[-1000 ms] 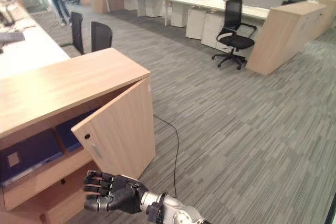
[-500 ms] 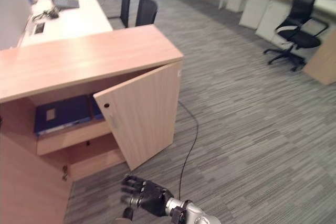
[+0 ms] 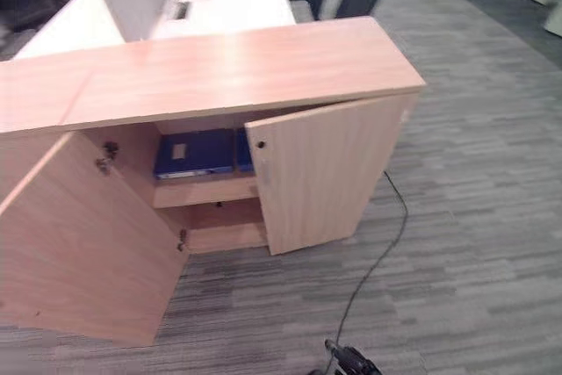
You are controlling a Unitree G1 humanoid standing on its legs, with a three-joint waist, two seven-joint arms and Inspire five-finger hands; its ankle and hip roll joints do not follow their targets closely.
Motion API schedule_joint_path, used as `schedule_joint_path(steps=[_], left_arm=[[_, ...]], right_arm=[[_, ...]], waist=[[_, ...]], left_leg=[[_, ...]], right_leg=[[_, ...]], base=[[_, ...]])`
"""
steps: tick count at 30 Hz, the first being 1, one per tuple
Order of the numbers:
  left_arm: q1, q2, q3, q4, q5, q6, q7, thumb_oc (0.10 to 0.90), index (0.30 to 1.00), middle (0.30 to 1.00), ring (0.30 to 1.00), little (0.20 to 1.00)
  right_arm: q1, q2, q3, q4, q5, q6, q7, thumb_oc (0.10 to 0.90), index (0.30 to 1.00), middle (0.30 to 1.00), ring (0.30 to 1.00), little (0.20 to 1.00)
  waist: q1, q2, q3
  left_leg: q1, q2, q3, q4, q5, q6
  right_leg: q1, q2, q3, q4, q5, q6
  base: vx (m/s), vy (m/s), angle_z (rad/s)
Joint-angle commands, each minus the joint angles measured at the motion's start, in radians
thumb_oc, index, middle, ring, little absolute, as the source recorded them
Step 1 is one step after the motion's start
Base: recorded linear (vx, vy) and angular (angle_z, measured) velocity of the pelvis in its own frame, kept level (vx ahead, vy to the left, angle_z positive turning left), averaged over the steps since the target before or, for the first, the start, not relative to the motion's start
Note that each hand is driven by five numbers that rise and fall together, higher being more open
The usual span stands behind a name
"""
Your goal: Put the empty folder in the office cabinet
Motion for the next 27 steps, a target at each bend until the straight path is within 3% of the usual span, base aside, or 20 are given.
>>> schedule_joint_path(steps=[1, 5, 8, 15, 16, 21, 22, 23, 24, 25, 26, 27], left_arm=[[-0.095, -0.036, 0.013, -0.016, -0.025, -0.046, -0.023, 0.800, 0.900, 0.900, 0.900, 0.900], [-0.104, -0.034, 0.017, -0.013, -0.040, -0.036, -0.050, 0.800, 0.900, 0.900, 0.900, 0.900], [-0.096, -0.034, 0.057, 0.000, -0.082, -0.035, -0.065, 0.800, 0.900, 0.900, 0.900, 0.900], [-0.046, 0.010, 0.220, -0.006, -0.286, -0.030, -0.093, 0.800, 0.900, 0.900, 0.900, 0.900], [-0.041, 0.057, 0.307, -0.012, -0.354, -0.040, -0.073, 0.800, 0.900, 0.900, 0.900, 0.900], [-0.062, 0.164, 0.335, -0.061, -0.302, -0.081, -0.036, 0.800, 0.900, 0.900, 0.900, 0.900], [-0.076, 0.195, 0.330, -0.076, -0.288, -0.090, -0.024, 0.800, 0.900, 0.900, 0.900, 0.900], [-0.095, 0.233, 0.324, -0.088, -0.277, -0.099, -0.008, 0.800, 0.900, 0.900, 0.900, 0.900], [-0.096, 0.234, 0.325, -0.088, -0.276, -0.099, -0.008, 0.800, 0.900, 0.900, 0.900, 0.900], [-0.144, 0.300, 0.321, -0.119, -0.264, -0.123, 0.014, 0.800, 0.900, 0.900, 0.900, 0.900], [-0.180, 0.337, 0.308, -0.132, -0.254, -0.131, 0.024, 0.800, 0.900, 0.900, 0.900, 0.900], [-0.218, 0.360, 0.295, -0.172, -0.256, -0.134, 0.026, 0.800, 0.900, 0.900, 0.900, 0.900]], right_arm=[[-0.042, 0.015, -0.001, 0.096, -0.231, -0.005, -0.057, 0.800, 0.900, 0.900, 0.900, 0.900], [-0.014, 0.000, -0.086, 0.116, -0.203, 0.011, -0.068, 0.800, 0.900, 0.900, 0.900, 0.900], [0.000, 0.016, -0.140, 0.106, -0.121, 0.003, -0.063, 0.800, 0.900, 0.900, 0.900, 0.900], [0.014, 0.052, -0.209, 0.105, -0.003, -0.003, -0.051, 0.800, 0.900, 0.900, 0.900, 0.900], [0.011, 0.058, -0.223, 0.100, 0.014, -0.001, -0.045, 0.800, 0.900, 0.900, 0.900, 0.900], [0.022, 0.046, -0.227, 0.097, -0.017, -0.004, -0.043, 0.800, 0.900, 0.900, 0.900, 0.900], [0.026, 0.042, -0.221, 0.095, -0.026, -0.004, -0.041, 0.800, 0.900, 0.900, 0.900, 0.900], [0.029, 0.037, -0.214, 0.092, -0.038, -0.006, -0.035, 0.800, 0.900, 0.900, 0.900, 0.900], [0.027, 0.039, -0.214, 0.092, -0.038, -0.006, -0.035, 0.800, 0.900, 0.900, 0.900, 0.900], [0.028, 0.020, -0.211, 0.089, -0.040, -0.009, -0.031, 0.800, 0.900, 0.900, 0.900, 0.900], [0.026, 0.010, -0.206, 0.094, -0.033, -0.013, -0.034, 0.800, 0.900, 0.900, 0.900, 0.900], [0.028, 0.001, -0.215, 0.098, -0.018, -0.014, -0.034, 0.800, 0.900, 0.900, 0.900, 0.900]], waist=[[0.034, -0.001, -0.048], [0.045, 0.020, -0.052], [0.050, 0.020, -0.062], [0.087, 0.000, -0.087], [0.102, -0.008, -0.095], [0.105, -0.006, -0.099], [0.099, -0.005, -0.097], [0.076, -0.006, -0.090], [0.077, -0.009, -0.091], [0.023, -0.008, -0.074], [-0.004, -0.012, -0.069], [-0.010, -0.021, -0.054]], left_leg=[[-0.022, 0.019, -0.054, -0.020, -0.042, -0.008], [-0.043, -0.060, -0.156, -0.048, -0.055, 0.039], [-0.054, -0.108, -0.198, -0.047, -0.066, 0.063], [-0.055, -0.184, -0.250, -0.048, -0.085, 0.102], [-0.055, -0.201, -0.255, -0.049, -0.090, 0.114], [-0.052, -0.220, -0.249, -0.049, -0.098, 0.128], [-0.053, -0.217, -0.249, -0.049, -0.098, 0.126], [-0.055, -0.215, -0.259, -0.048, -0.093, 0.123], [-0.058, -0.215, -0.256, -0.048, -0.092, 0.123], [-0.054, -0.212, -0.286, -0.049, -0.088, 0.118], [-0.054, -0.214, -0.303, -0.049, -0.091, 0.119], [-0.059, -0.220, -0.301, -0.049, -0.080, 0.124]], right_leg=[[0.064, 0.024, 0.037, -0.171, -0.016, 0.044], [0.093, -0.081, -0.047, -0.102, 0.016, 0.079], [0.109, -0.128, -0.076, -0.100, 0.051, 0.110], [0.142, -0.183, -0.112, -0.111, 0.117, 0.168], [0.140, -0.190, -0.107, -0.127, 0.139, 0.184], [0.127, -0.202, -0.075, -0.136, 0.168, 0.204], [0.121, -0.199, -0.052, -0.130, 0.166, 0.205], [0.096, -0.190, 0.021, -0.114, 0.167, 0.202], [0.091, -0.192, 0.023, -0.111, 0.166, 0.200], [0.031, -0.138, 0.254, -0.117, 0.120, 0.190], [0.003, -0.083, 0.408, -0.124, 0.067, 0.173], [-0.023, -0.050, 0.509, -0.129, 0.072, 0.170]], base=[[-0.04, 0.306, 0.77], [-0.06, 0.333, 0.96], [-0.04, 0.282, 0.72], [0.00, 0.214, 0.42], [0.01, 0.221, 0.31], [0.01, 0.145, 0.02], [0.00, 0.054, -0.06], [0.00, 0.000, 0.00], [-0.01, 0.006, 0.20], [0.01, -0.002, 0.41], [-0.04, 0.002, 0.69], [-0.02, 0.002, 0.86]])
